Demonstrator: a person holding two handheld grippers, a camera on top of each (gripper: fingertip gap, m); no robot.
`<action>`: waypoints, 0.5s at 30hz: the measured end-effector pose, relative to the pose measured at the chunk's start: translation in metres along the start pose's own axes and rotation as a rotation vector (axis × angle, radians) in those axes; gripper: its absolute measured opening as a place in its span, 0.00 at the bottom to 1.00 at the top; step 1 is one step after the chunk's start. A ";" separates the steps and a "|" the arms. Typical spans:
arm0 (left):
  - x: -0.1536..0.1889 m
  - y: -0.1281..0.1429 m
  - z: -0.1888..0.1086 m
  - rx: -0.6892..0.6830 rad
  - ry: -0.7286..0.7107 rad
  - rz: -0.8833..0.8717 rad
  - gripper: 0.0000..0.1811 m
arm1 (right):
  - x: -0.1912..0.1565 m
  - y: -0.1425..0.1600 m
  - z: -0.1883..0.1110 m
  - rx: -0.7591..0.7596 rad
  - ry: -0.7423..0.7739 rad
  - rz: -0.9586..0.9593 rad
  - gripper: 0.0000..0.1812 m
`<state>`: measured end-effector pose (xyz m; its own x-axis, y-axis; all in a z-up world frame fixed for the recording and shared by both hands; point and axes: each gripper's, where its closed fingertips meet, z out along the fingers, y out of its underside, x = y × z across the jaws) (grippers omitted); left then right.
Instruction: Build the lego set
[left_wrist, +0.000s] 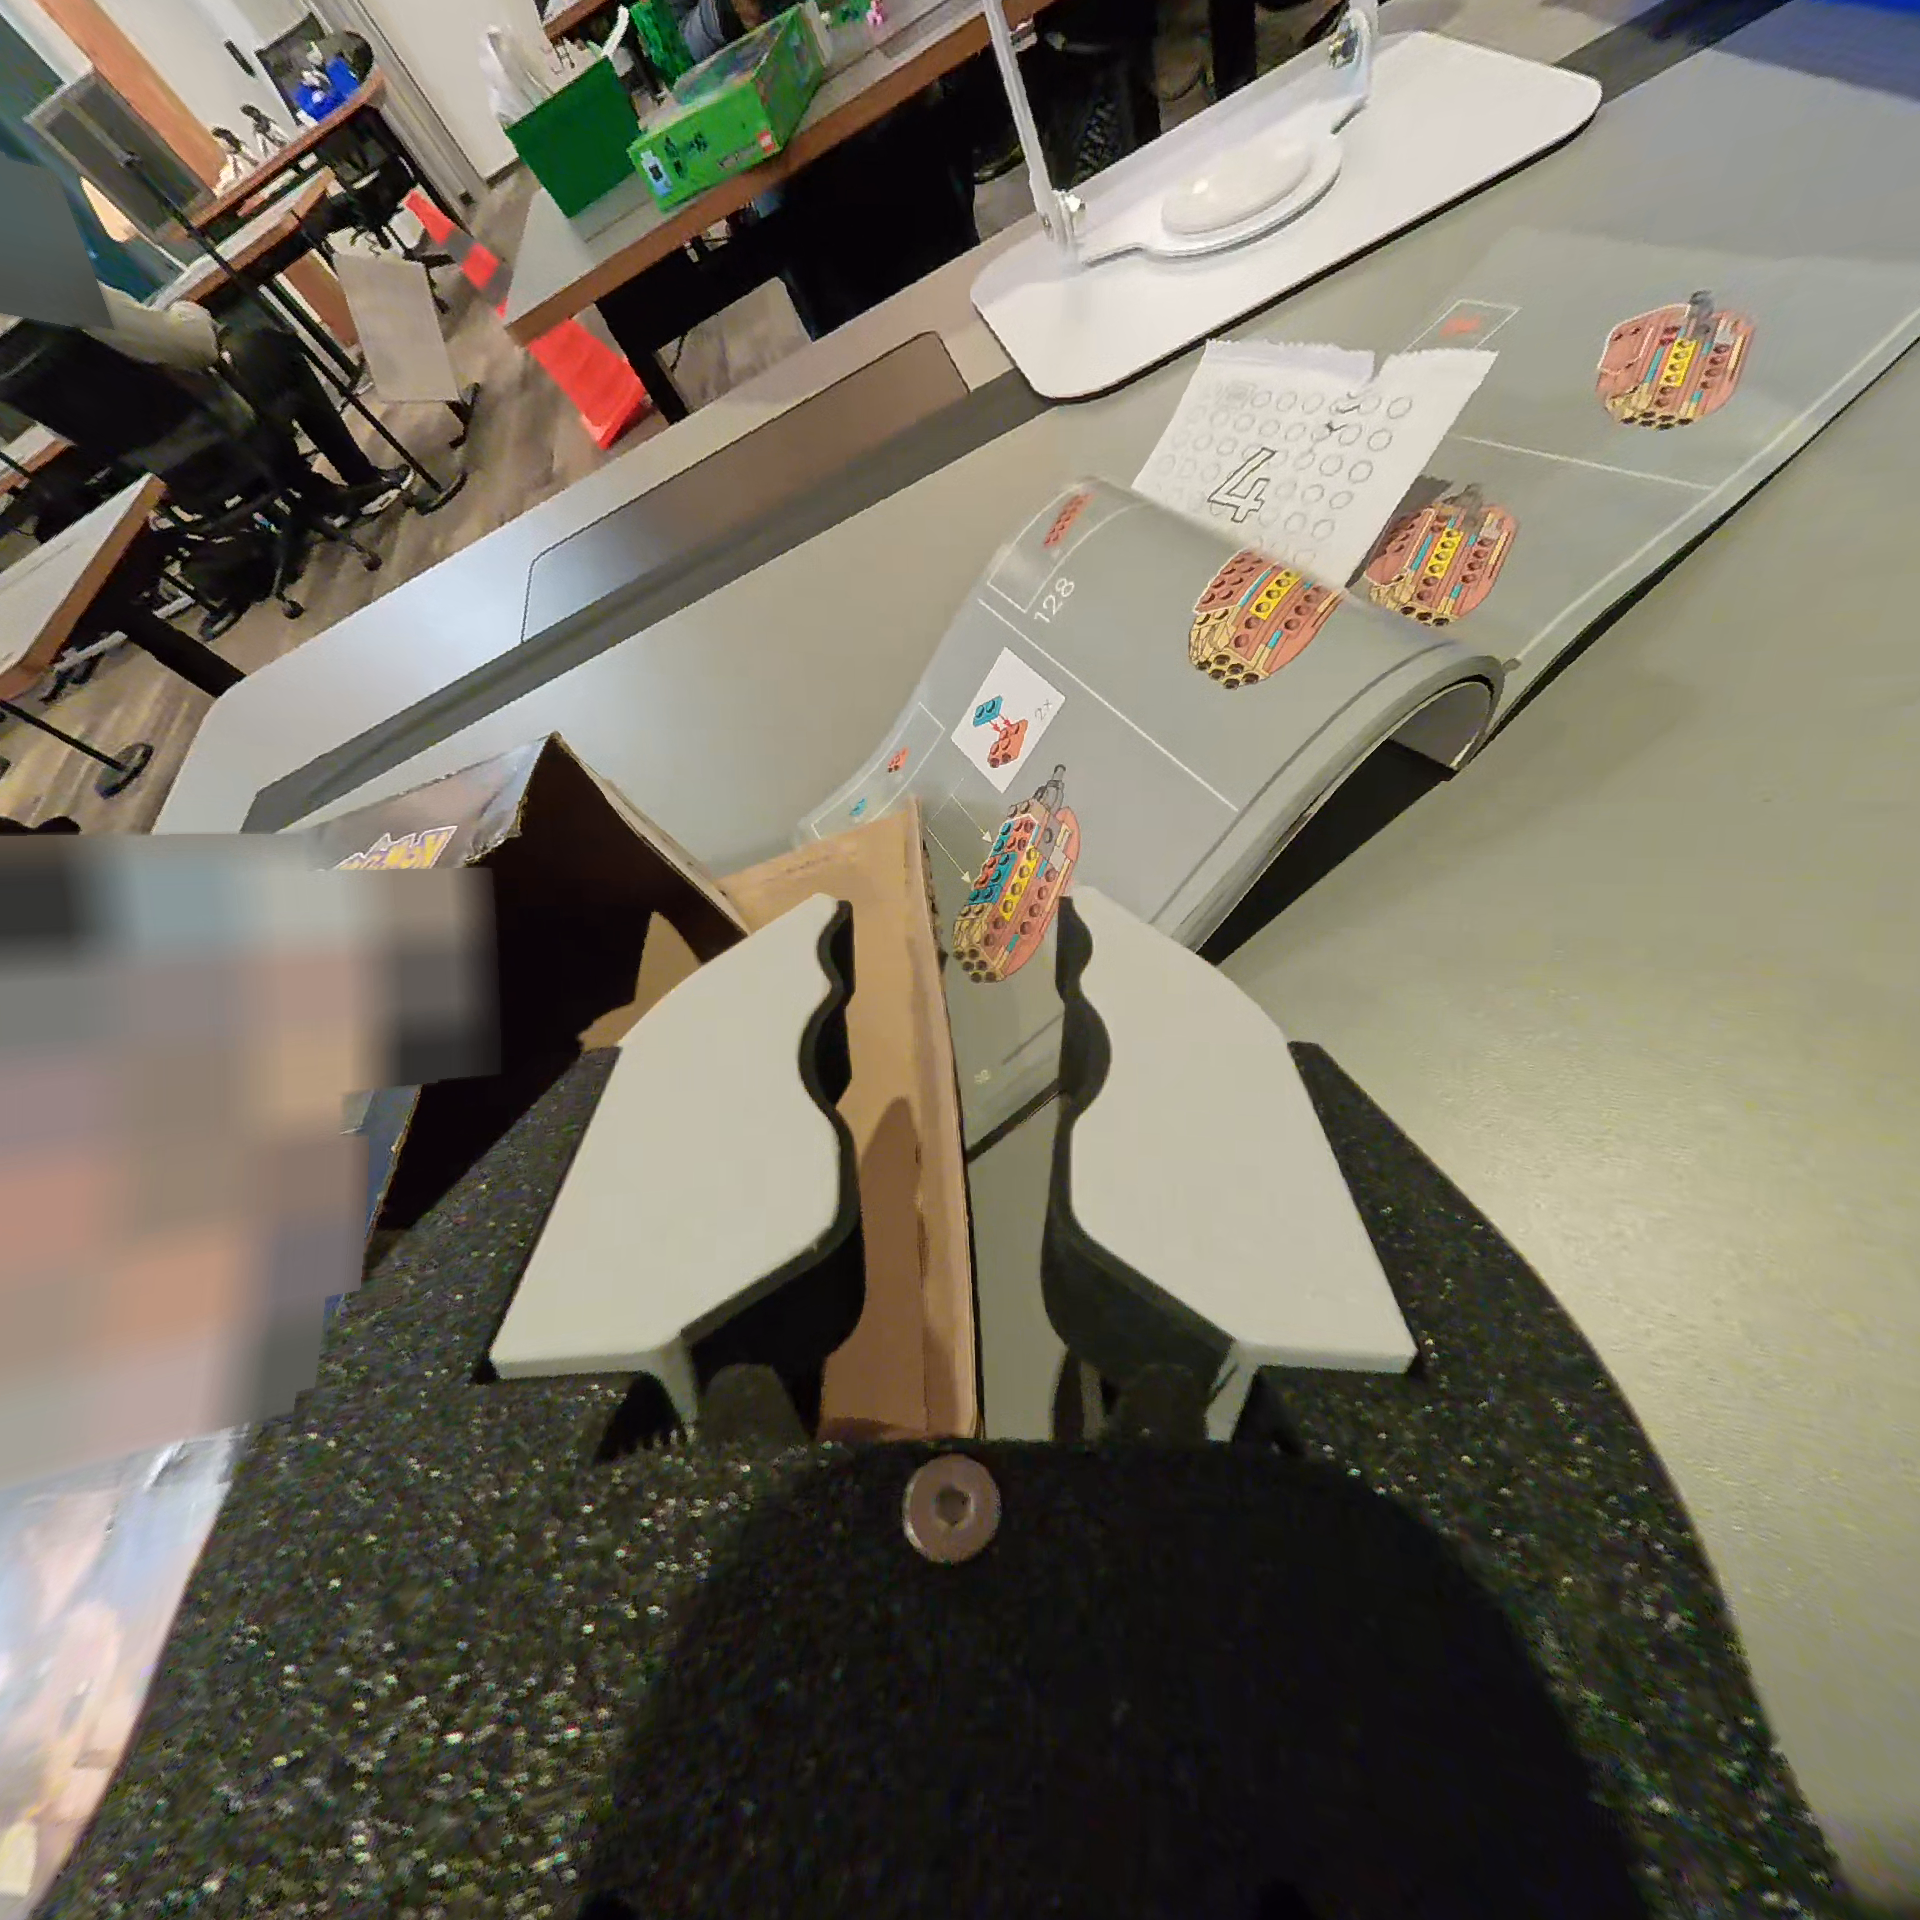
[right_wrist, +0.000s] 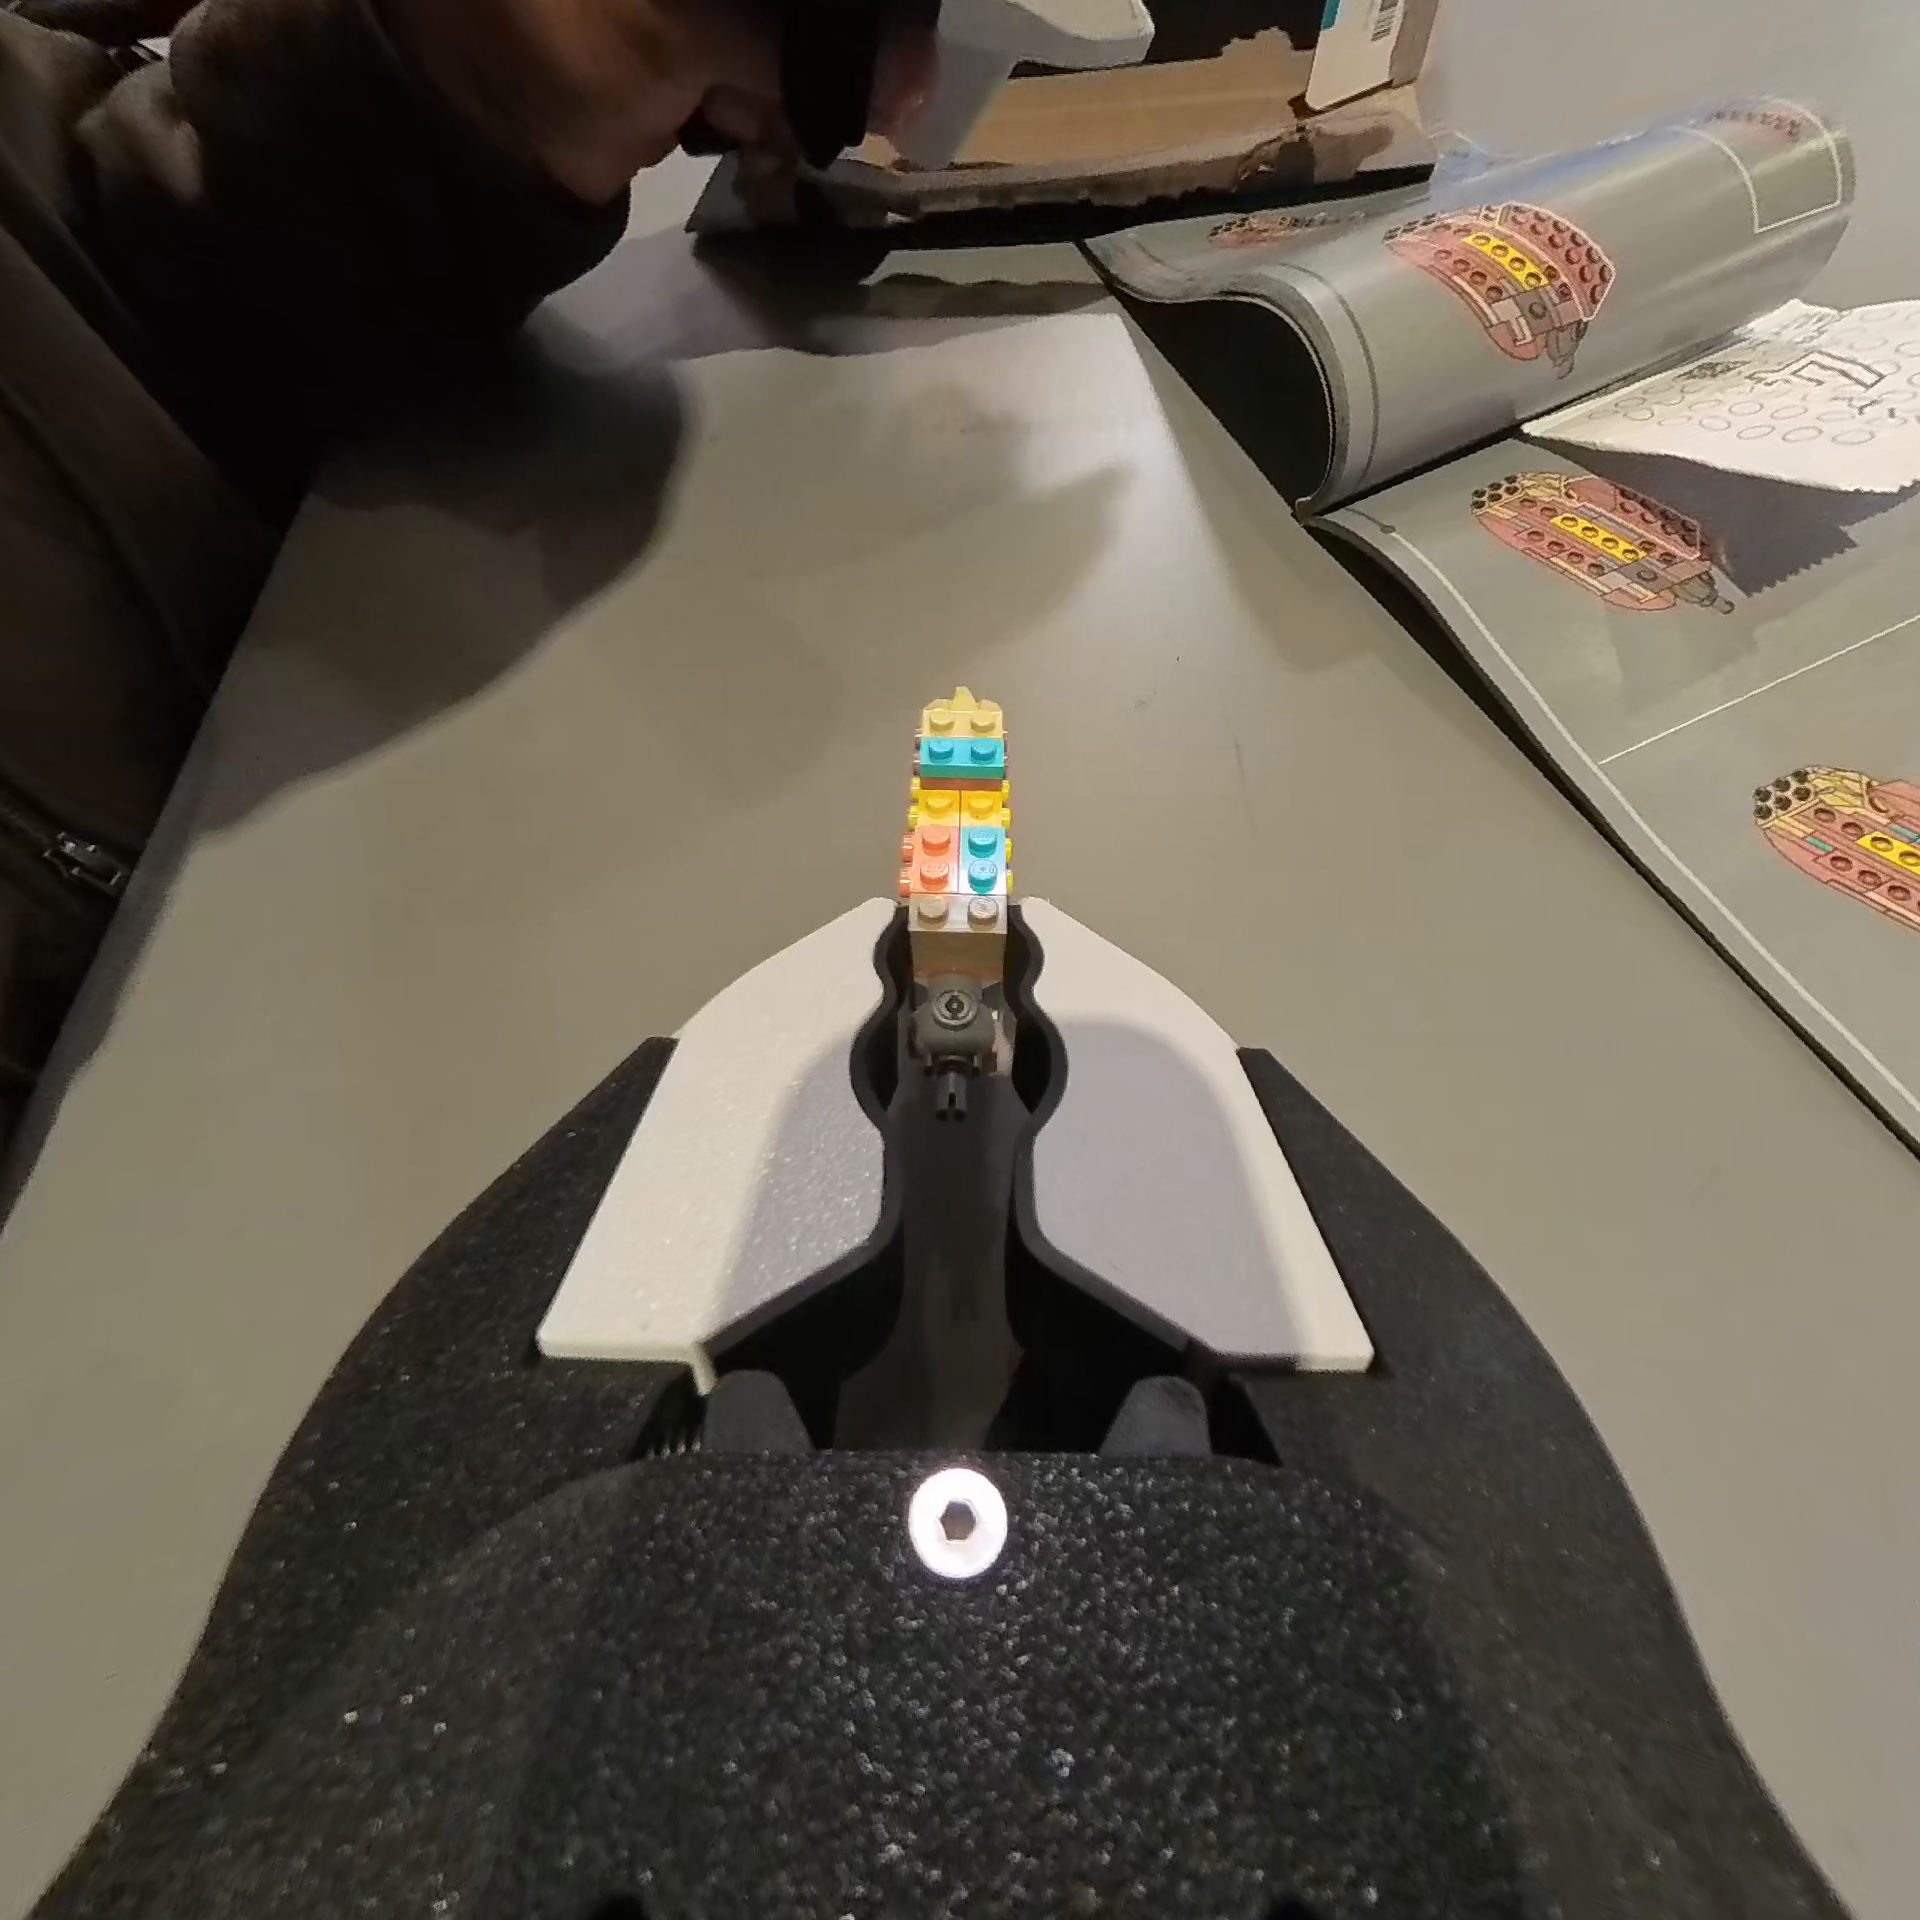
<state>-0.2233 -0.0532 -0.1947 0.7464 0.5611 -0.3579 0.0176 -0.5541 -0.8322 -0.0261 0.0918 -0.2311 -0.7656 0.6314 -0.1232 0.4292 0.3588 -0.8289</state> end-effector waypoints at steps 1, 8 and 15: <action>0.000 0.000 0.000 0.002 0.002 0.001 0.21 | 0.000 0.000 0.000 -0.001 0.001 0.001 0.10; 0.005 -0.003 -0.001 0.021 0.031 -0.013 0.21 | 0.000 0.001 0.002 -0.012 0.005 0.000 0.10; 0.006 -0.004 -0.002 0.036 0.043 -0.018 0.21 | 0.001 0.001 0.002 -0.011 0.004 0.004 0.10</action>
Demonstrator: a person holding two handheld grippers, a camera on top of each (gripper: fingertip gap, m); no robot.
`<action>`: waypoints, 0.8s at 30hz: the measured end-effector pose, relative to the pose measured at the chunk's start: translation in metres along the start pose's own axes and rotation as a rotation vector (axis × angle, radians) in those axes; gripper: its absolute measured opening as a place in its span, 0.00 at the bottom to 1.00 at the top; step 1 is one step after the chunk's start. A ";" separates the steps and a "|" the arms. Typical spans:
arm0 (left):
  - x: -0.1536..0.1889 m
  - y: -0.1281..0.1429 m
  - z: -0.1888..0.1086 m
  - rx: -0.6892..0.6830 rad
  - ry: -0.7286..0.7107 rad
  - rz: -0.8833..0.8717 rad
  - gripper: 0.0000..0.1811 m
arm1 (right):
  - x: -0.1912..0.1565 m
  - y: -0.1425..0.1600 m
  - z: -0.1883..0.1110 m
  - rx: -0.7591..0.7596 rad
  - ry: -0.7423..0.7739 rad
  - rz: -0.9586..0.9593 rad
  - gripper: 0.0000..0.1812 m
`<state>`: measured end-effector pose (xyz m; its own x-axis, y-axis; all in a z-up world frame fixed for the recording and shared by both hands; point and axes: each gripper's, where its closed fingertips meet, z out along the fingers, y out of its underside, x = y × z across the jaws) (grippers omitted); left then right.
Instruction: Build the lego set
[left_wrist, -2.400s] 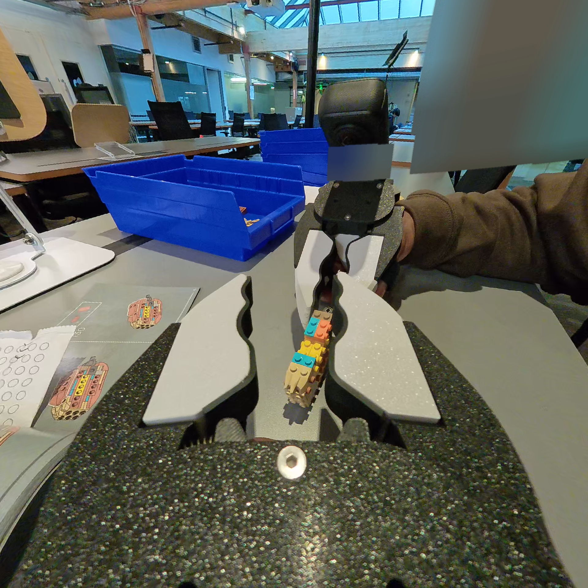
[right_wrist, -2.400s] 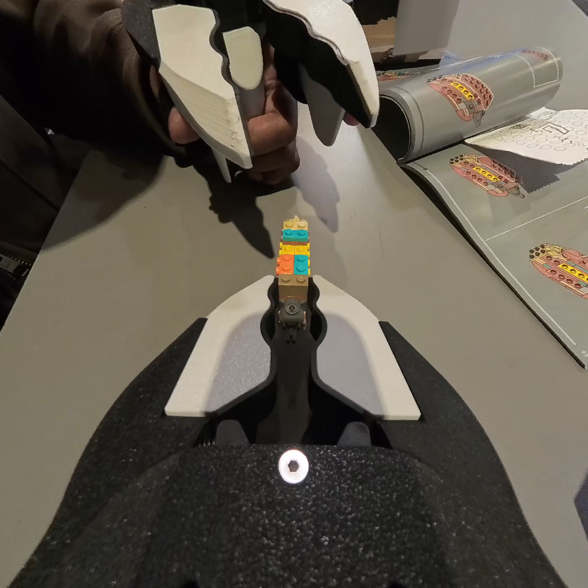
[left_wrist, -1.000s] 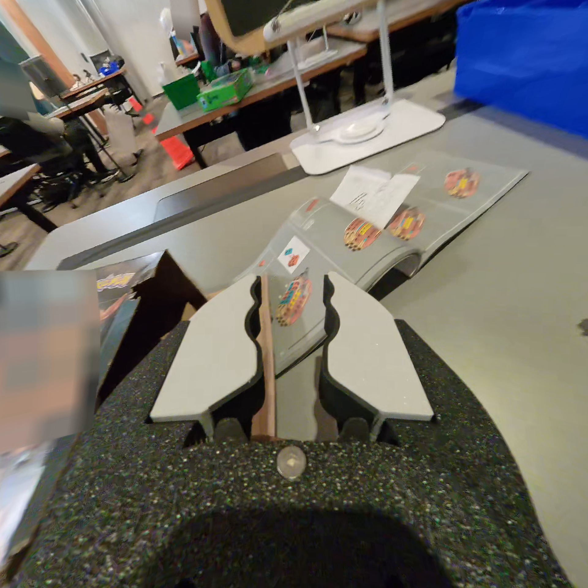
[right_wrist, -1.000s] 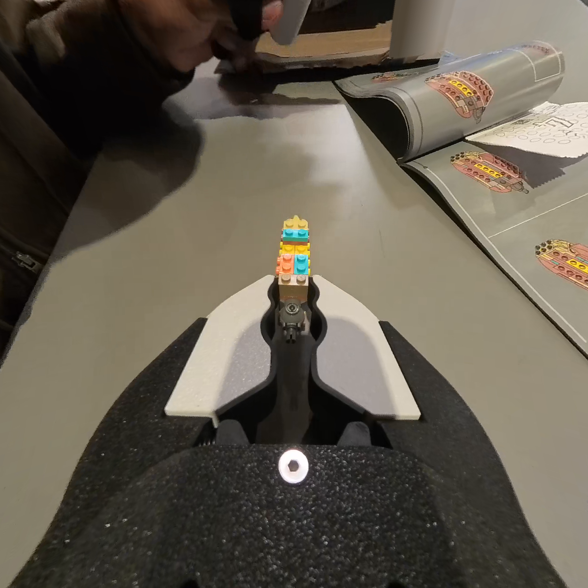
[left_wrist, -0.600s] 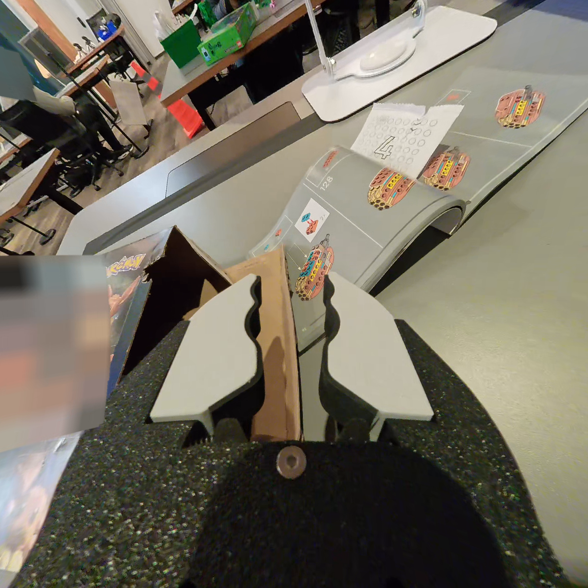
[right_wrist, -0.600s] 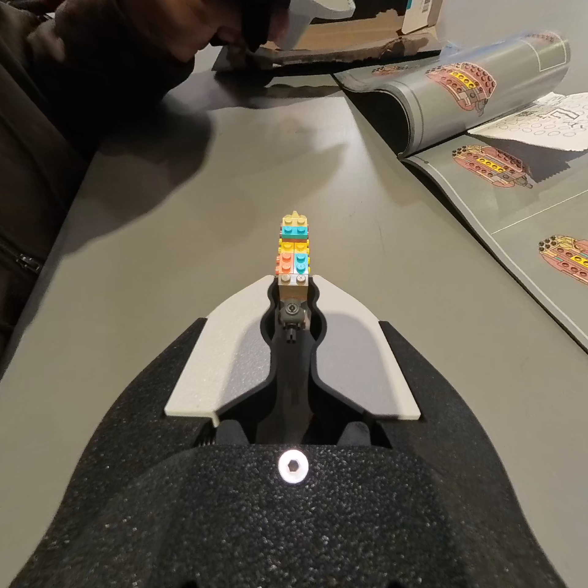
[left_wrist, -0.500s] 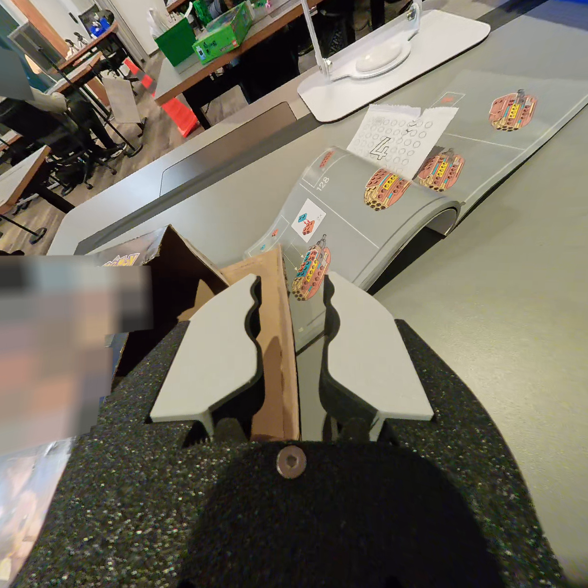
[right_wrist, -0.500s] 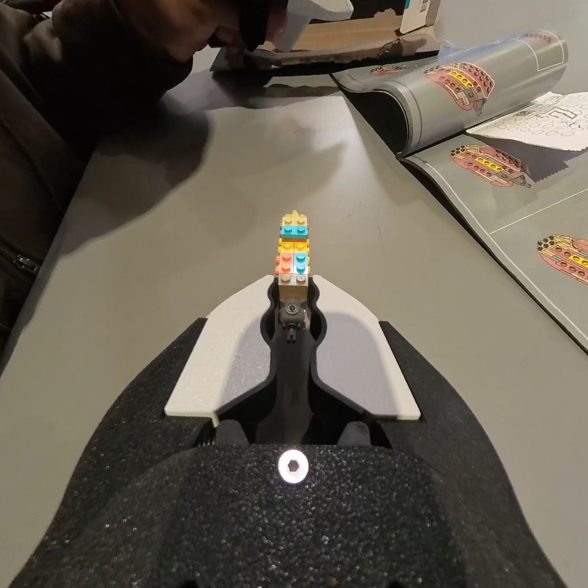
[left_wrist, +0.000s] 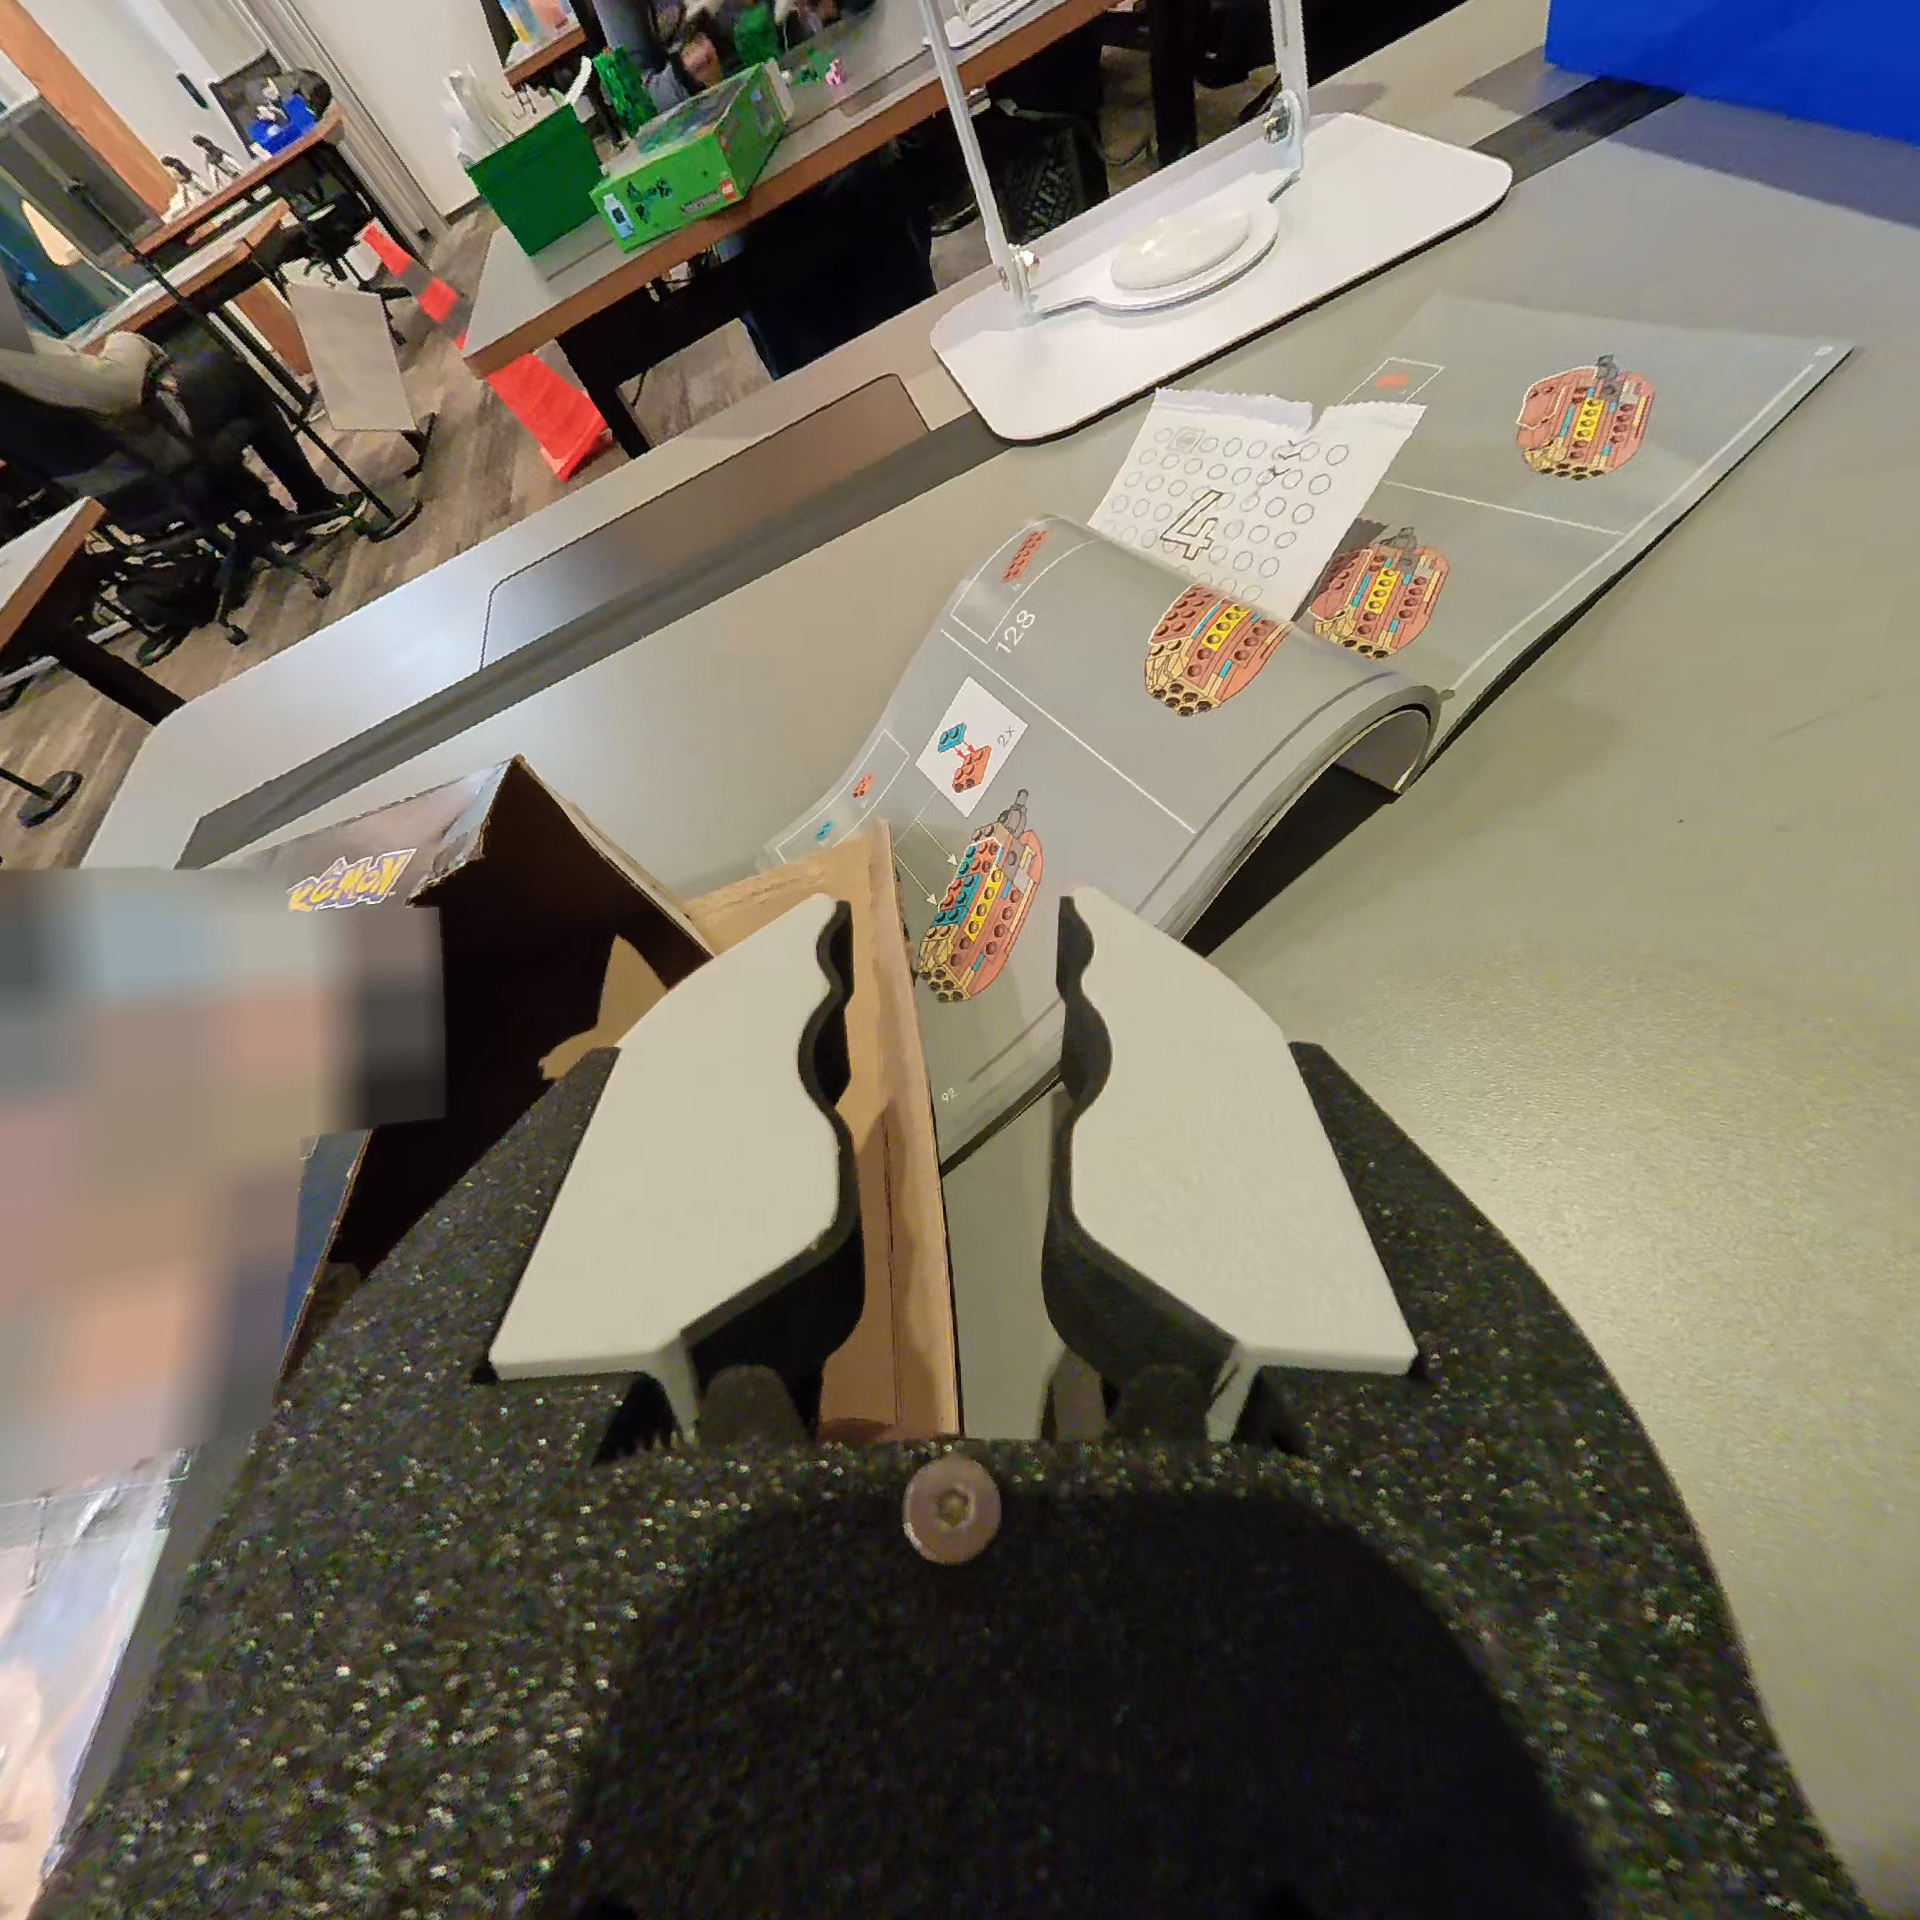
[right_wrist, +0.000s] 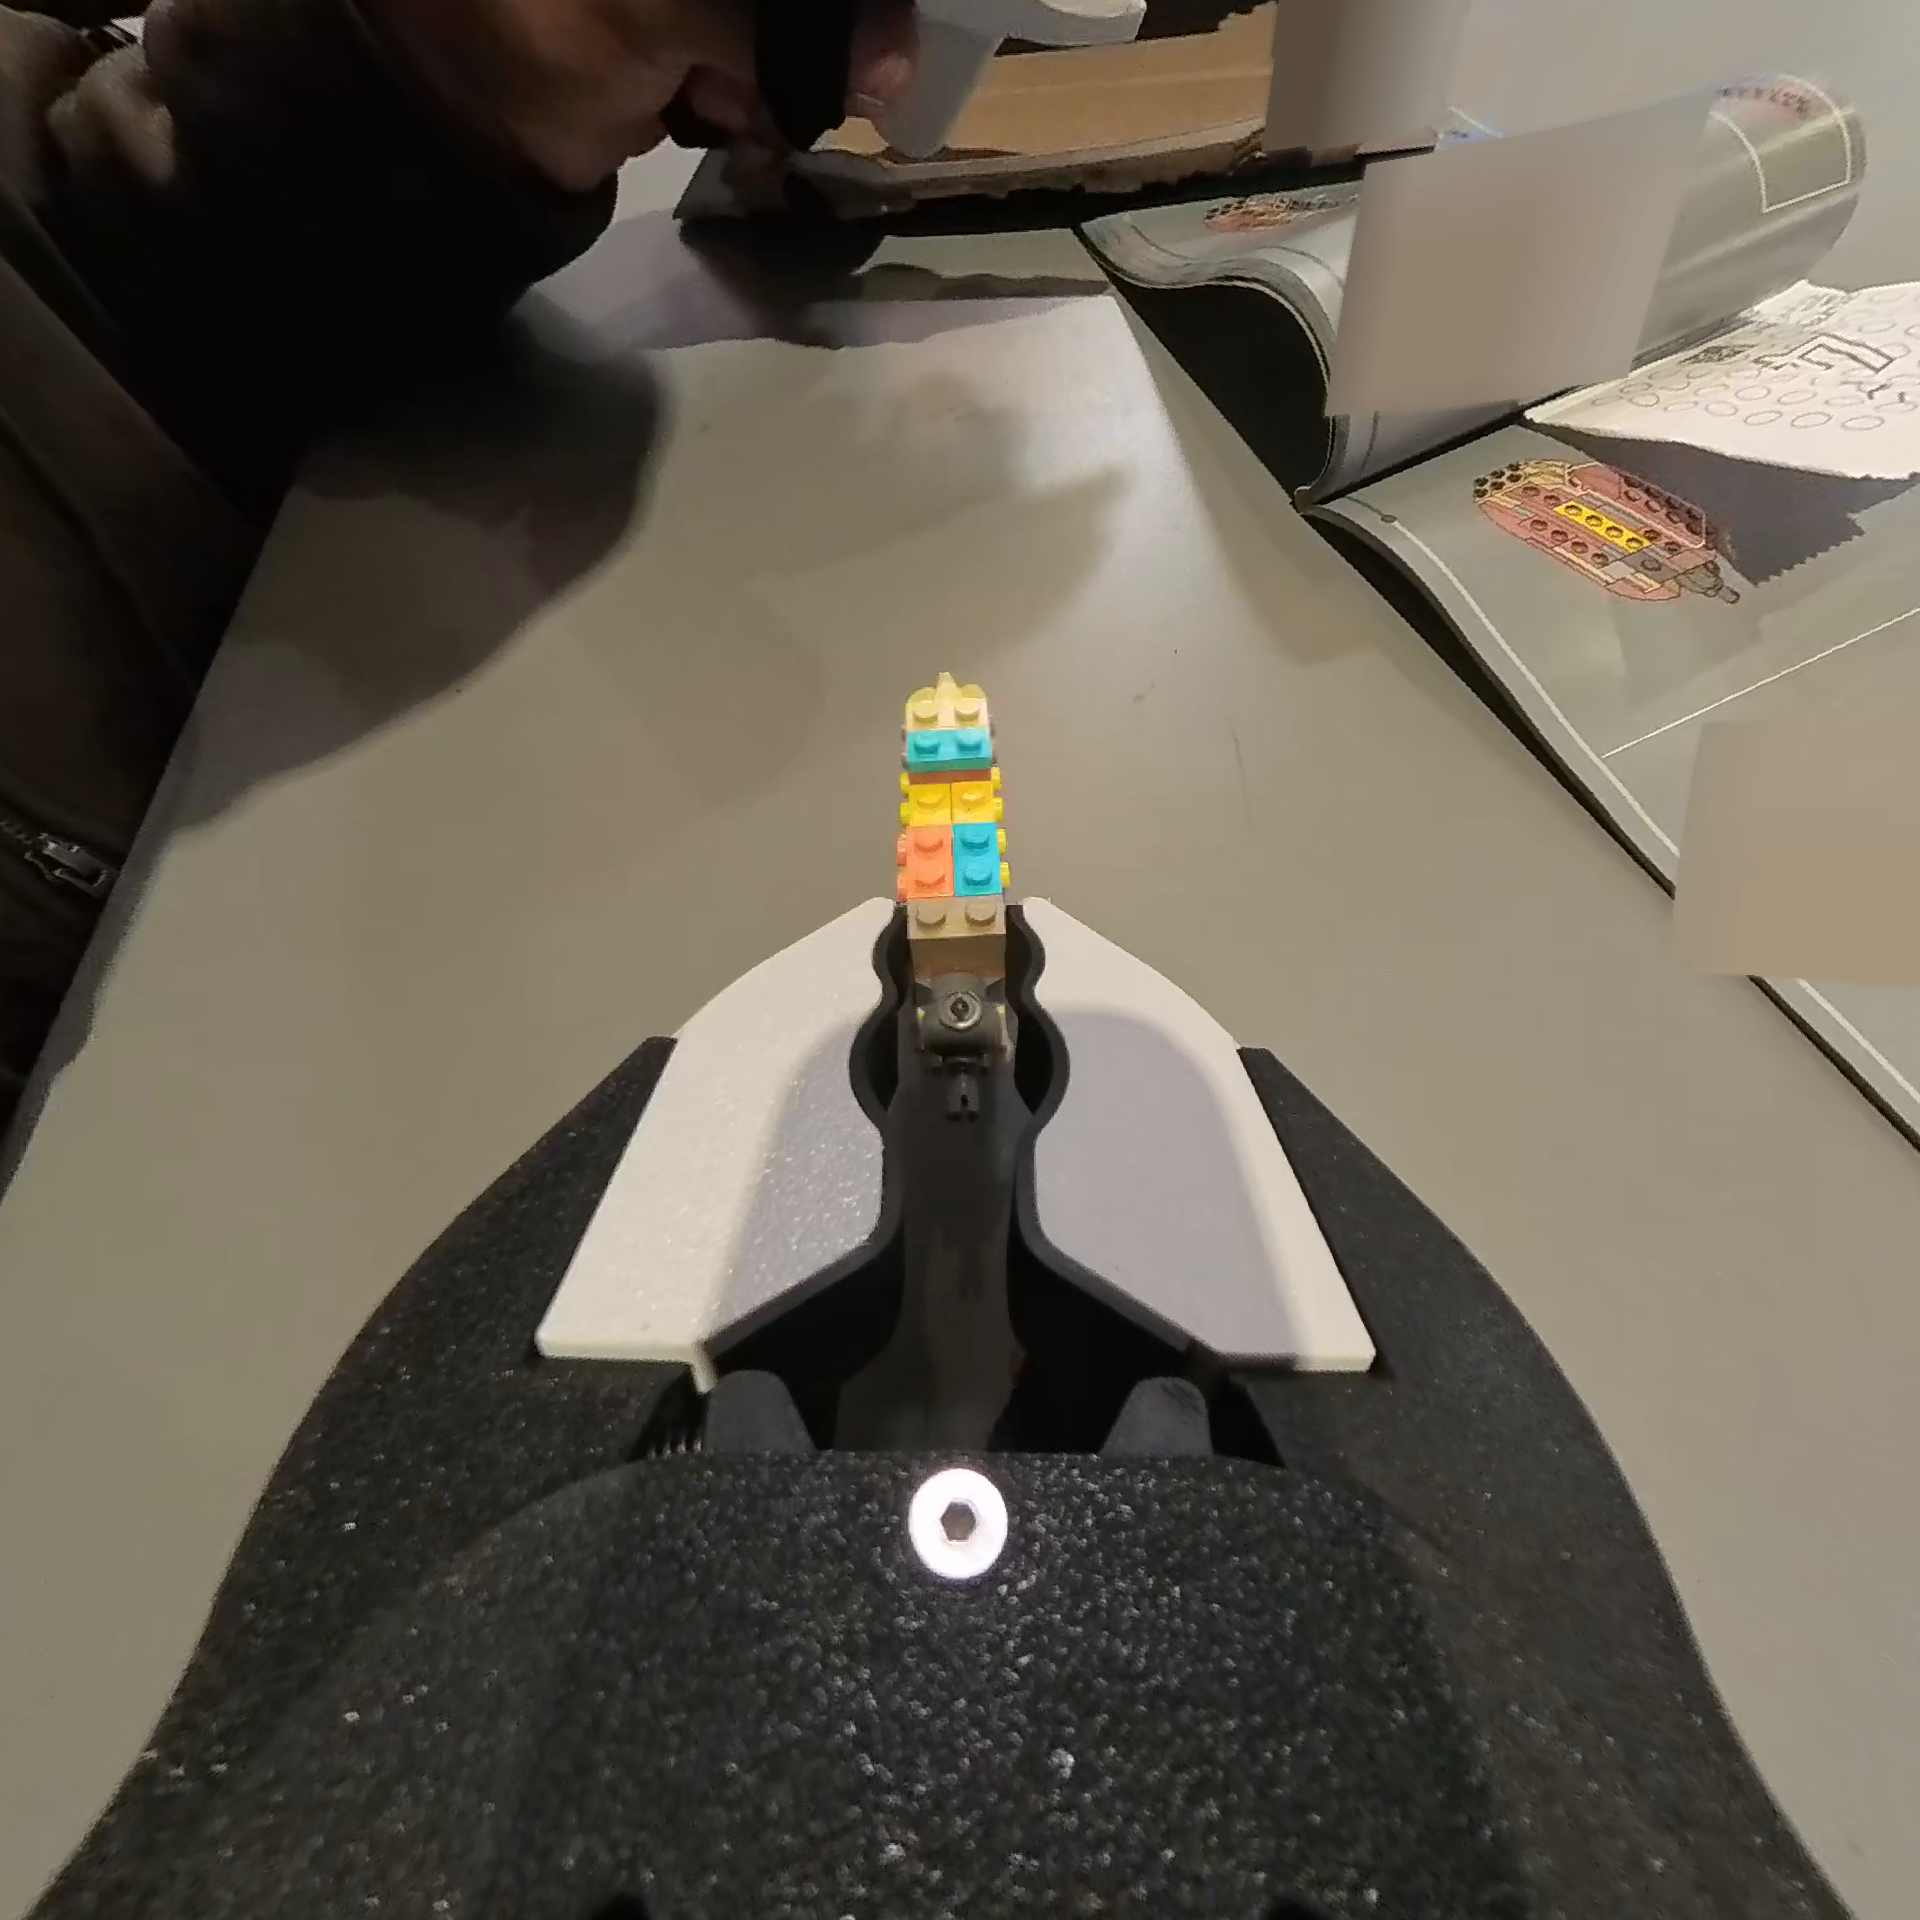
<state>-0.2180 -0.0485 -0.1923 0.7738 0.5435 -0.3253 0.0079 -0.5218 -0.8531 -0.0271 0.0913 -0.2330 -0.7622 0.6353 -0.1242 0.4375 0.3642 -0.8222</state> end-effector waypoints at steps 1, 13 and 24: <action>0.000 -0.001 0.000 0.005 0.000 0.000 0.21 | 0.000 0.000 0.000 0.000 -0.001 -0.001 0.10; 0.004 -0.009 -0.004 0.055 0.014 0.009 0.21 | 0.001 -0.001 0.000 0.005 0.001 0.008 0.11; 0.011 -0.016 -0.006 0.096 0.071 -0.030 0.21 | 0.003 -0.004 -0.003 0.034 -0.008 0.032 0.13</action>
<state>-0.2055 -0.0378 -0.1797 0.8168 0.5088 -0.2720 -0.0259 -0.4387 -0.8983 -0.0299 0.0937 -0.2289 -0.7519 0.6409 -0.1546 0.4452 0.3206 -0.8361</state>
